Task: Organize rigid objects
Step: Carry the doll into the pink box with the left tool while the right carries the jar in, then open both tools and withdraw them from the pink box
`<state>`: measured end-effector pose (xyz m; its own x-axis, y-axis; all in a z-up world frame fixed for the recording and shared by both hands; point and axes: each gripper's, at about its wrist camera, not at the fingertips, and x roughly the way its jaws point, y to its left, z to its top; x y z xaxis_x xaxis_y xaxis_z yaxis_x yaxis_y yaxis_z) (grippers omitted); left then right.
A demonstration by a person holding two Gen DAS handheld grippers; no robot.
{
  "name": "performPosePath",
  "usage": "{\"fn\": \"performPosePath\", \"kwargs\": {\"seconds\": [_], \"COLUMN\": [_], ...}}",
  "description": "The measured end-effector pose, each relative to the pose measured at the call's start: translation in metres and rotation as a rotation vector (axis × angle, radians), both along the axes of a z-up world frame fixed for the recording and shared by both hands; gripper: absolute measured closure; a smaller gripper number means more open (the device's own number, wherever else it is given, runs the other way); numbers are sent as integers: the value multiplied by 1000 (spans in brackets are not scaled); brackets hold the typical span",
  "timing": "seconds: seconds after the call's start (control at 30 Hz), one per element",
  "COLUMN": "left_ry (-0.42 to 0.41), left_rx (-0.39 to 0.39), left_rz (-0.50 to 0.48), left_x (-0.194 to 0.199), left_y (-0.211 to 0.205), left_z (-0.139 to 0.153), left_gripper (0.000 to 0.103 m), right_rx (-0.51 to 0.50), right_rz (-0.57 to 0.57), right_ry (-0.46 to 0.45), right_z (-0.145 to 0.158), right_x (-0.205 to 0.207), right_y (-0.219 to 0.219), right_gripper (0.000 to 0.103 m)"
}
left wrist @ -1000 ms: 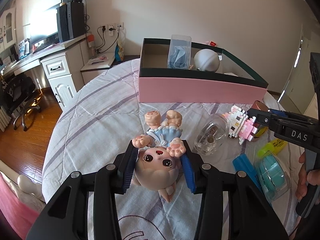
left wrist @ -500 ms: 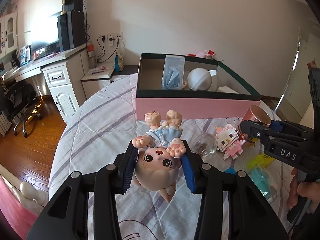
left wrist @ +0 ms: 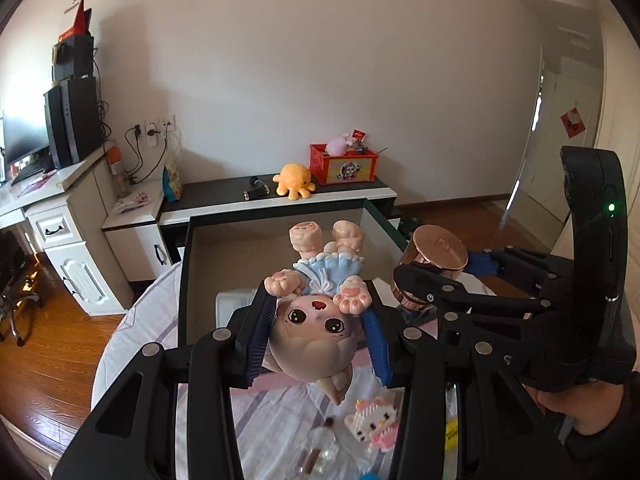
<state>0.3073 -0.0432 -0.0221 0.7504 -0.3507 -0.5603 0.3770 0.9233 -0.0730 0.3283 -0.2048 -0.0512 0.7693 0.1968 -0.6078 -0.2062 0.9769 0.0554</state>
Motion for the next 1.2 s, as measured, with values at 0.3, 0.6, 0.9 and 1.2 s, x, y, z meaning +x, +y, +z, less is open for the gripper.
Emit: {"fn": "performPosePath", "kwargs": {"seconds": [0.3,0.6,0.9,1.2], "left_ry": [131,141,-80,-279], "left_rx": [119,187,98,16], "left_rz": [-4,68,160,307], "left_x": [84,95,16,-116], "left_y": [-53,-65,-24,25], "left_z": [-33,-56,-18,5], "left_gripper": [60,57,15,0], "right_rx": [-105,-87,-29,-19], "right_rz": [-43,-46,-80,-108], "right_ry": [128,115,5,-195], "right_z": [-45,-53,-16,11], "right_x": [79,80,18,-103], "right_y": [-13,-21,-24,-7], "right_gripper": [54,52,29,18]}}
